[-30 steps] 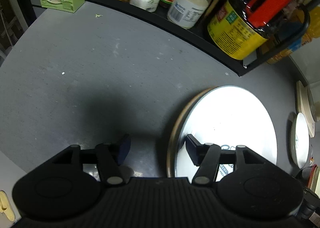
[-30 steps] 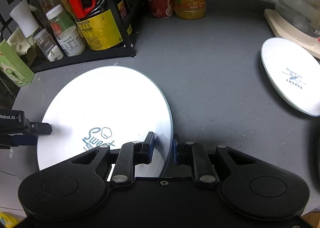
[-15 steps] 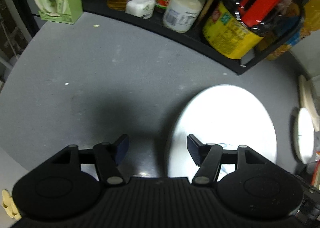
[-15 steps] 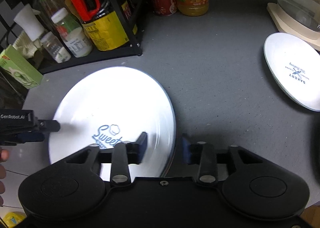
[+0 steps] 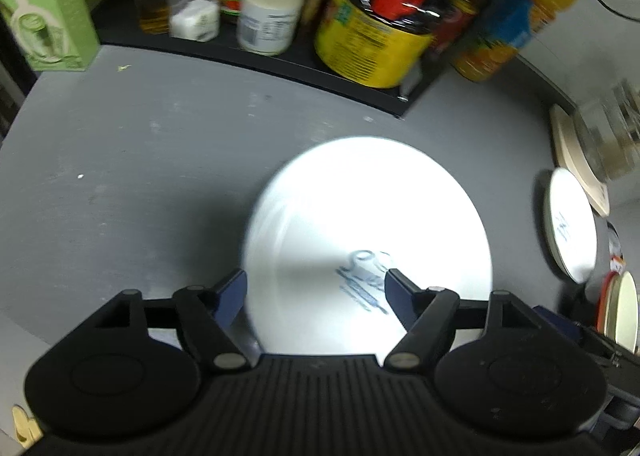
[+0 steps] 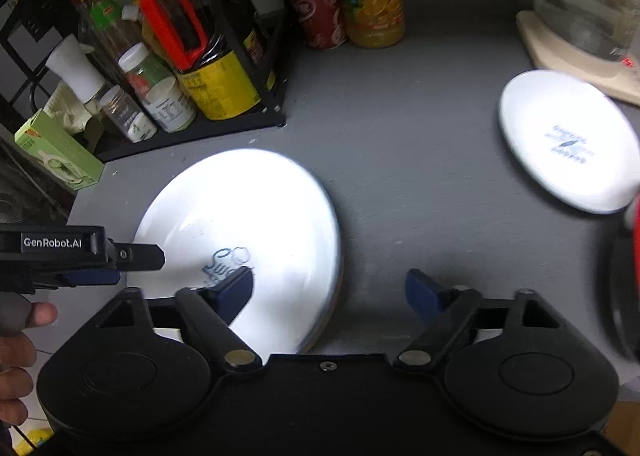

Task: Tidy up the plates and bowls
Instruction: 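Move both tools to the white plate printed 'BAKERY'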

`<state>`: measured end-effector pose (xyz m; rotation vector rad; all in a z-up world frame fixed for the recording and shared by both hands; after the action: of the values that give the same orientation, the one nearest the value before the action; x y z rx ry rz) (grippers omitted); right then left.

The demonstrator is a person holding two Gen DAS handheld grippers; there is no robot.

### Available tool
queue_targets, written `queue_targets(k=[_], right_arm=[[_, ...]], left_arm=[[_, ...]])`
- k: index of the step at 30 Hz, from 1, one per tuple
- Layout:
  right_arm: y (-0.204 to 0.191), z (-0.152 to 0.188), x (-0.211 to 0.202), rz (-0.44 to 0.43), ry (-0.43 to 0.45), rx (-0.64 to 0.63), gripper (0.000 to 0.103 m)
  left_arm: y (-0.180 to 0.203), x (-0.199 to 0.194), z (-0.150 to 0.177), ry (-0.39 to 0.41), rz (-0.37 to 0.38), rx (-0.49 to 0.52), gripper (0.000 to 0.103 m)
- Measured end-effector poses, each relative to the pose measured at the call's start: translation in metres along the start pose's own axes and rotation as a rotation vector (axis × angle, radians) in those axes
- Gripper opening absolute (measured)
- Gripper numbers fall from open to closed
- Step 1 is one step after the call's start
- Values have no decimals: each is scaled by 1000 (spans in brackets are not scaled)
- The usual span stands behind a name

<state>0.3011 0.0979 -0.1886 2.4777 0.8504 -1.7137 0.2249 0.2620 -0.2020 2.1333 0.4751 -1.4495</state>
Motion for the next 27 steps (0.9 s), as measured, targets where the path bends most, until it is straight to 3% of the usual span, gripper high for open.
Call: queue_targets(k=[8, 27], right_arm=[[24, -11, -26, 31, 45, 19, 103], [96, -60, -72, 45, 119, 74, 103]], left_arm=[[44, 4, -1, -20, 32, 97, 82], [158, 15, -20, -31, 78, 235, 84]])
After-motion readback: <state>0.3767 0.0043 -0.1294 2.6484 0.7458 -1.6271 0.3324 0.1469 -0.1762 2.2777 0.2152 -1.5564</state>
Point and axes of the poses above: each gripper's, at about its wrist camera, not at the fingertips, and x roughly the way its jaws point, y to its right, z to its underside, the point moved 9 cm from there along x, roughly the way its jaws point, and after that the axes turned 9 degrees about x, right-handed, at the moved point
